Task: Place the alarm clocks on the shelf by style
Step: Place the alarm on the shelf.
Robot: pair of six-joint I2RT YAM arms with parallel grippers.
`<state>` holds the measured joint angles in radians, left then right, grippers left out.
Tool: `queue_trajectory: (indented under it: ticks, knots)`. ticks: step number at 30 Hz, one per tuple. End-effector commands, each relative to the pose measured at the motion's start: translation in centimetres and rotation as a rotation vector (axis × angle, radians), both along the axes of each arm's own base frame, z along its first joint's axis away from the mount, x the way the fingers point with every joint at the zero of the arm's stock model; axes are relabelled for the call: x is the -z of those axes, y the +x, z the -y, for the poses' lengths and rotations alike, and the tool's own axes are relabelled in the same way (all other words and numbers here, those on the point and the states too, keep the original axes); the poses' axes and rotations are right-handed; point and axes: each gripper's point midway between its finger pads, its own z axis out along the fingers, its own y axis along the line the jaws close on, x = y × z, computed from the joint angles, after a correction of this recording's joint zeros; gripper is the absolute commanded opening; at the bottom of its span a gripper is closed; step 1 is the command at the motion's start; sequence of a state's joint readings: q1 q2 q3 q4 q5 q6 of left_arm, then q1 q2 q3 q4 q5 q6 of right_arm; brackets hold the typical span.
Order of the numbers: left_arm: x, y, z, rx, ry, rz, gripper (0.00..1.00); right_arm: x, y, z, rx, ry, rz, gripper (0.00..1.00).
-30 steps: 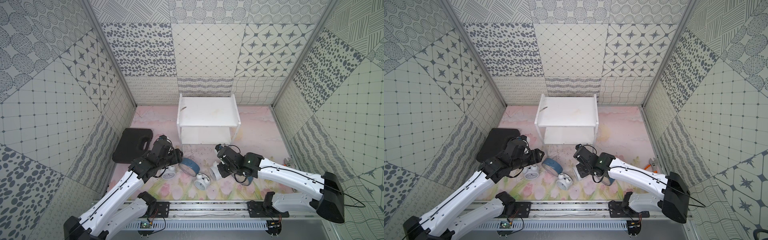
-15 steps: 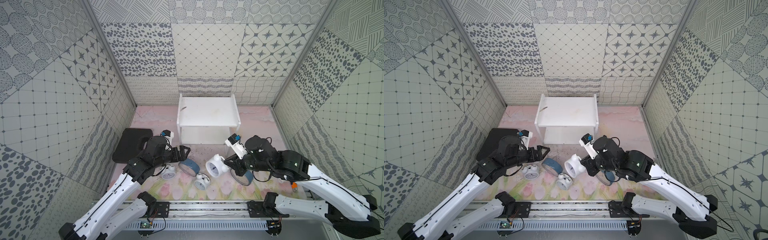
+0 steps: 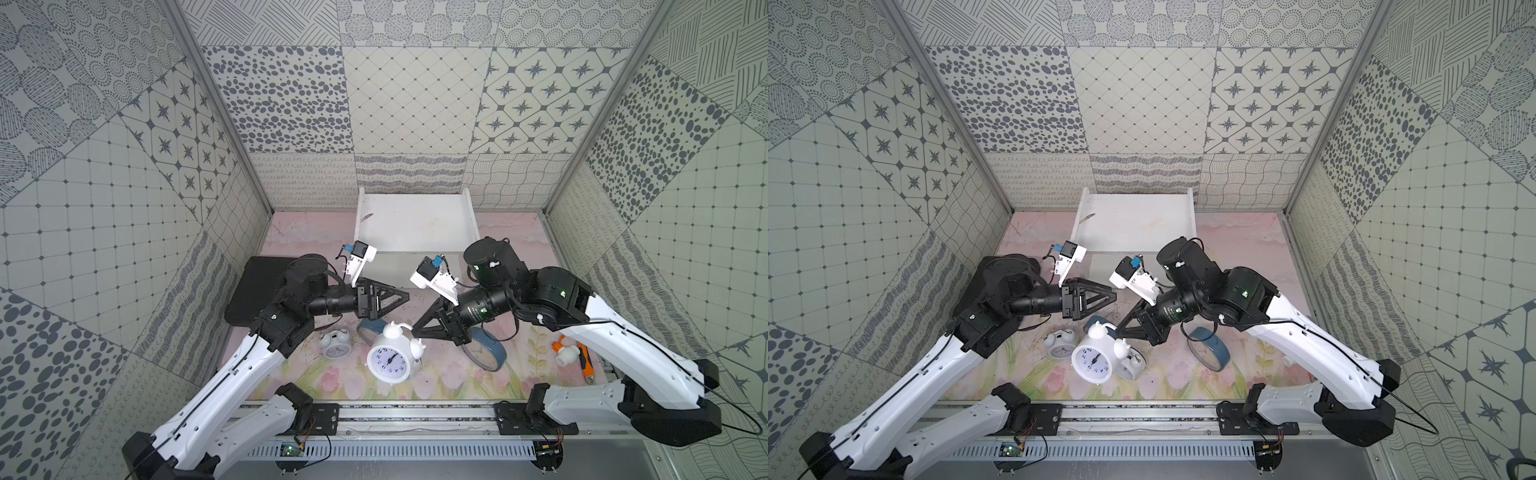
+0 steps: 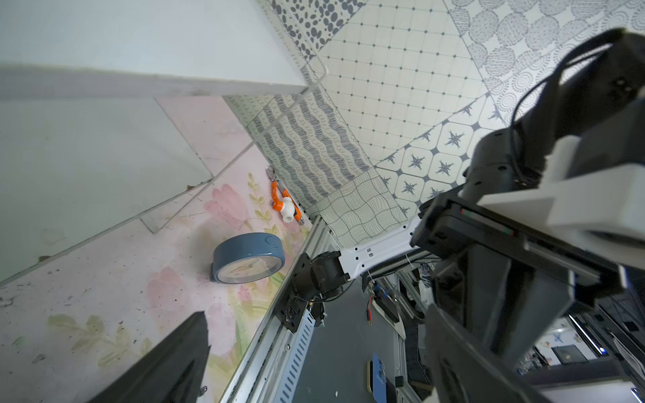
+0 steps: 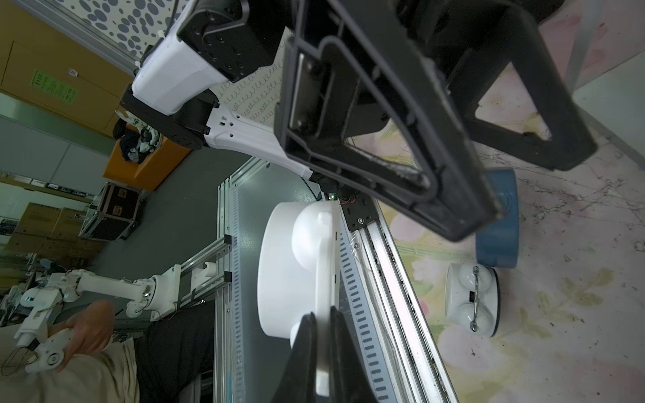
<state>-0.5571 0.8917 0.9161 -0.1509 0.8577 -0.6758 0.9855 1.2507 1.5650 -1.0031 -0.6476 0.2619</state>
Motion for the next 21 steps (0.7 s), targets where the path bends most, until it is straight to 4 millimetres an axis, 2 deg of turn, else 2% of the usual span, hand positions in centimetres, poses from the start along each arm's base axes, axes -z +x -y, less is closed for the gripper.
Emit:
queue_trajectory:
  ticks: [1,4,7,14,21]
  knots:
    - [-3.7,-2.2,-0.3,0.184,-0.131,0.071,0.98,-1.3,-0.2,0.3,-0.046,0.063,0.017,0.00]
    - [-4.0,-1.0,-0.7,0.190,-0.191,0.019,0.98,-0.2,0.7,1.3,-0.008,0.047,0.004,0.00]
    - [-3.2,-0.7,-0.2,0.217,-0.188,-0.030,0.99,-0.1,1.7,2.3,0.033,0.063,0.006,0.00]
    - [-0.9,-1.8,2.0,0.289,-0.128,-0.051,0.99,-1.4,3.4,2.4,0.044,0.137,0.003,0.00]
    - [-0.9,-2.0,2.1,0.304,-0.130,-0.049,0.97,-1.9,5.5,2.6,0.068,0.155,0.005,0.00]
